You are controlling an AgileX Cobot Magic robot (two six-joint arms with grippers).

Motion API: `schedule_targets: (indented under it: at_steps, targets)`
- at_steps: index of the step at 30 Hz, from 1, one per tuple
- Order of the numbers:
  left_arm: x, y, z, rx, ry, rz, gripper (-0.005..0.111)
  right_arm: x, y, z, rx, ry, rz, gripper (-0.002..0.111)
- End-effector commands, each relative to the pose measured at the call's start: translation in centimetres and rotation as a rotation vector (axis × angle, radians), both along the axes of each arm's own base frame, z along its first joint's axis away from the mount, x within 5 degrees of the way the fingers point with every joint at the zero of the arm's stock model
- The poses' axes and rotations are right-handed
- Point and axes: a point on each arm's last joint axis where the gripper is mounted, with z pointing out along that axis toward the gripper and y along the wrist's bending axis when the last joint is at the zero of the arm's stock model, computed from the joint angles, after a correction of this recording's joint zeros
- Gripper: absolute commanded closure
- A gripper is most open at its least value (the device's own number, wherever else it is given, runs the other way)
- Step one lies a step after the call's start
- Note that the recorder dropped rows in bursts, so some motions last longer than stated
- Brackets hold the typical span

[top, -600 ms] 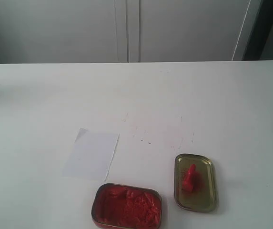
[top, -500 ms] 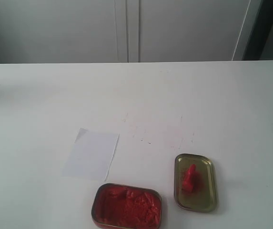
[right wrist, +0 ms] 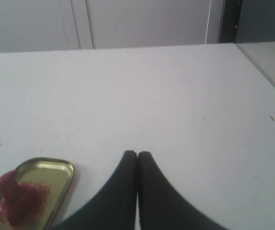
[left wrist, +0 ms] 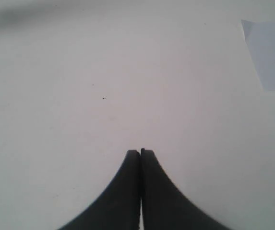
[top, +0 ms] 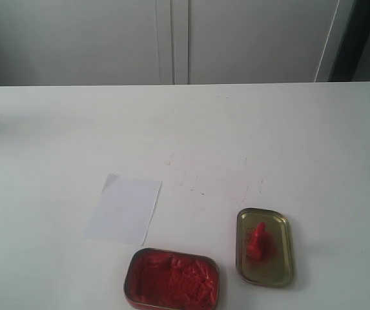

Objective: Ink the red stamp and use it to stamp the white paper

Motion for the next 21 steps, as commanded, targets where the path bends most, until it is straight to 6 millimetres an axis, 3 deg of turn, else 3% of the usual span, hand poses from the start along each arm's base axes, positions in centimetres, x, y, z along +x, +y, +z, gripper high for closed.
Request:
schedule_targets:
  at_steps: [1, 7, 21]
  targets:
    - [-0.1, 0.0, -0.4, 0.005, 0.022, -0.001, 0.107, 0.2, 0.0, 1.5, 0.0, -0.175, -0.004, 0.108]
    - [-0.1, 0.0, -0.4, 0.005, 0.022, -0.001, 0.107, 0.0, 0.0, 3.8, 0.013, -0.432, -0.001, 0.108]
    - [-0.1, 0.0, -0.4, 0.005, 0.022, -0.001, 0.107, 0.0, 0.0, 3.9, 0.013, -0.44, -0.001, 0.108]
